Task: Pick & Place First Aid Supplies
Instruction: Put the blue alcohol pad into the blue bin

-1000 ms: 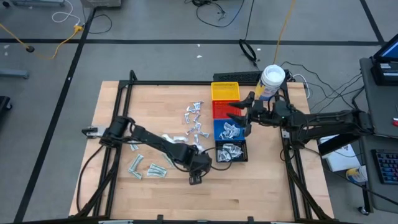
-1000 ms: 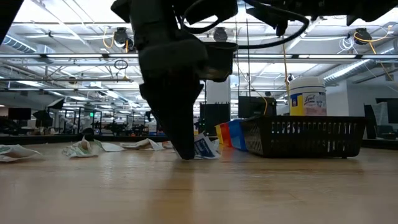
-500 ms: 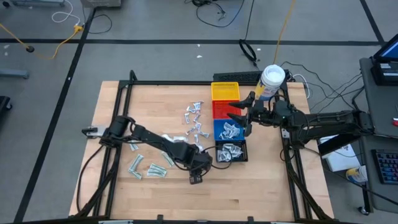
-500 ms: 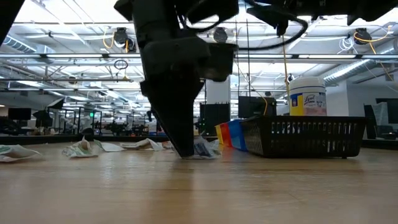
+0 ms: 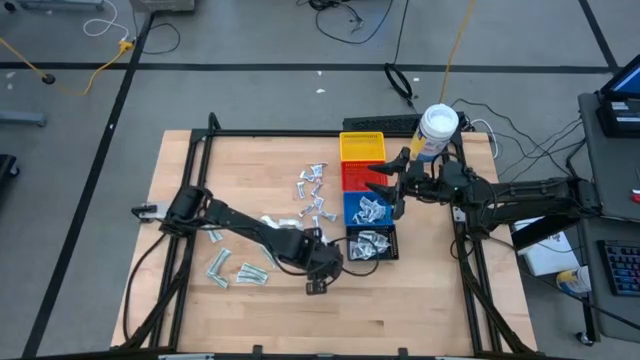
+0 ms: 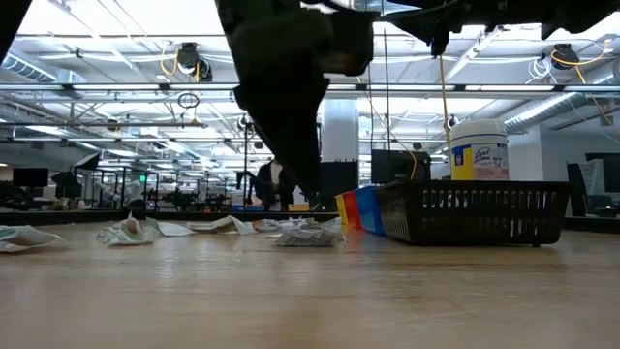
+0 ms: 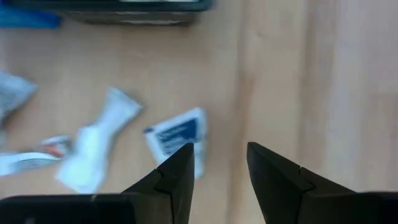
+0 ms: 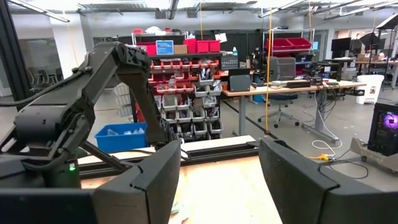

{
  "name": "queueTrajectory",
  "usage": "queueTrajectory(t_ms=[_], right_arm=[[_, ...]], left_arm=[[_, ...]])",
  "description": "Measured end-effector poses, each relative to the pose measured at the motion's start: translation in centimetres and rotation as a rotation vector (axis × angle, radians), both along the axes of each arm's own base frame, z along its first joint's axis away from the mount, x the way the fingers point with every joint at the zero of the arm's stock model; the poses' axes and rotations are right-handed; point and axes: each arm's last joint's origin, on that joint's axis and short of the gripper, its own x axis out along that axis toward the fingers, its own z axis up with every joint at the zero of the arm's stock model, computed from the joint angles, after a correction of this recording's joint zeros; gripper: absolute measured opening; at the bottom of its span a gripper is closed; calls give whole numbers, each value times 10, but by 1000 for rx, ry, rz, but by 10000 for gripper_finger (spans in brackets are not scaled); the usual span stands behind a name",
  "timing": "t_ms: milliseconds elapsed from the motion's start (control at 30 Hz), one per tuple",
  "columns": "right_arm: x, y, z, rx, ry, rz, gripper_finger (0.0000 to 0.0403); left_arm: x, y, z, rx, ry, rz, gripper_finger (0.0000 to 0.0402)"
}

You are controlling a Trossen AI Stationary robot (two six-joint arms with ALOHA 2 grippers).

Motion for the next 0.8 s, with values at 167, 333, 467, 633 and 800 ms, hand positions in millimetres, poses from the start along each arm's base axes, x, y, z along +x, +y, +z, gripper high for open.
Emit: queueTrajectory(t_ms=[167, 333, 467, 633, 800], right_arm=[[0, 0, 0, 0, 0, 0, 212], [0, 0, 0, 0, 1, 0, 212], [0, 0, -1, 1, 9, 0, 212], [0, 0, -1, 1, 15, 0, 212], [0, 0, -2, 2, 26, 0, 212]], left_arm=[[3, 13, 0, 30, 2, -5, 154], [4, 21, -14, -14, 49, -29, 154], [2, 21, -23, -25, 68, -39, 154], [2, 22, -26, -12, 62, -41, 154], [5, 21, -40, -19, 80, -59, 154]])
